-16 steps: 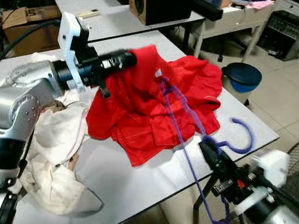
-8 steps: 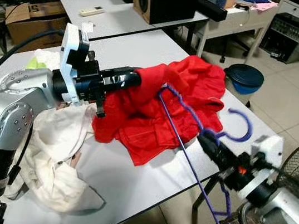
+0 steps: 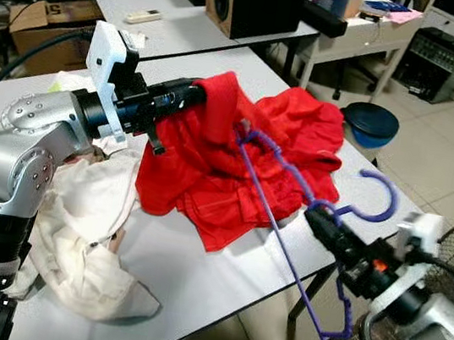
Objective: Hang hanger
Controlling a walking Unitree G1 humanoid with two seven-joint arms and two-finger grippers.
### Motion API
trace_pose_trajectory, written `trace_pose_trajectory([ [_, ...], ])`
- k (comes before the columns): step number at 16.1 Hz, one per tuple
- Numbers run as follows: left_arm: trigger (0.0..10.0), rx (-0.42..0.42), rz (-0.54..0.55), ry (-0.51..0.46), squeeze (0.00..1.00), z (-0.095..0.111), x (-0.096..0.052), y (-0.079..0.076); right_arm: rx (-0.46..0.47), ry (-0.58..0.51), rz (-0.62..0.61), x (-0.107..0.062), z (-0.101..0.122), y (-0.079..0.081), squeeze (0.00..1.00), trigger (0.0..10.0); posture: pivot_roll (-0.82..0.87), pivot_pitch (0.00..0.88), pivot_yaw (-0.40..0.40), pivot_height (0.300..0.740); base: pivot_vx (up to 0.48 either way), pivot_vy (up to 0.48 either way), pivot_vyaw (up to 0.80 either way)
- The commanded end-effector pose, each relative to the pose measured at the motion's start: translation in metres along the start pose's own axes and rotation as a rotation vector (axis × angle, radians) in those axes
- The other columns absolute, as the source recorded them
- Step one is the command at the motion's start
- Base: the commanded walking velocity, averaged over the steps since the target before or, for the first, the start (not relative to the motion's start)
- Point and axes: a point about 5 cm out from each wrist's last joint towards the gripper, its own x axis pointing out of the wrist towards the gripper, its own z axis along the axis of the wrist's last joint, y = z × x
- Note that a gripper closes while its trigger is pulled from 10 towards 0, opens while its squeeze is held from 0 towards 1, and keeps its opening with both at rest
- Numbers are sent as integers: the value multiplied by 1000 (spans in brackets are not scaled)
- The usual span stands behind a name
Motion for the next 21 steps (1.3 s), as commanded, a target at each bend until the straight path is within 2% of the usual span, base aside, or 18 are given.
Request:
trace_pose_trajectory([
  [1,0,28,27,-2,0,3,0,4,0,-16,9,-2,5,2,0,10000,-64,0,57,740,0,0,0],
  [6,0,36,42,-5,0,-1,0,6,-2,-9,1,-6,9,-1,0,10000,-65,0,44,740,0,0,0],
  [9,0,-2,-34,-49,0,3,3,-4,0,110,-48,2,-3,-16,0,10000,-64,0,40,740,0,0,0],
  [10,0,-9,-53,-51,0,3,3,-6,-1,117,-60,7,-4,-20,0,10000,-63,0,39,740,0,0,0],
  [11,0,-15,-82,-36,0,0,1,-10,35,69,-92,14,0,-27,0,10000,-55,0,31,740,0,0,0],
  [13,0,-11,-73,-18,0,-2,-2,-10,82,-1,-112,17,6,-29,0,10000,-50,0,27,740,0,0,0],
  [15,0,5,-29,-1,0,-4,-5,-7,146,-76,-87,18,13,-25,0,10000,-42,0,19,740,0,0,0],
  [16,0,31,31,17,0,-5,-7,-2,219,-127,-10,14,13,-15,0,10000,-39,0,16,740,0,0,0],
  [19,0,16,12,1,0,-5,-5,-3,276,-132,-8,12,6,-14,0,10000,-43,0,24,740,0,0,0],
  [20,0,-8,-46,-24,0,-3,-1,-9,356,-128,-71,19,0,-23,0,10000,-48,0,33,740,0,0,0],
  [21,0,-19,-69,-29,0,-3,0,-10,392,-130,-97,23,-2,-27,0,10000,-49,0,34,740,0,0,0],
])
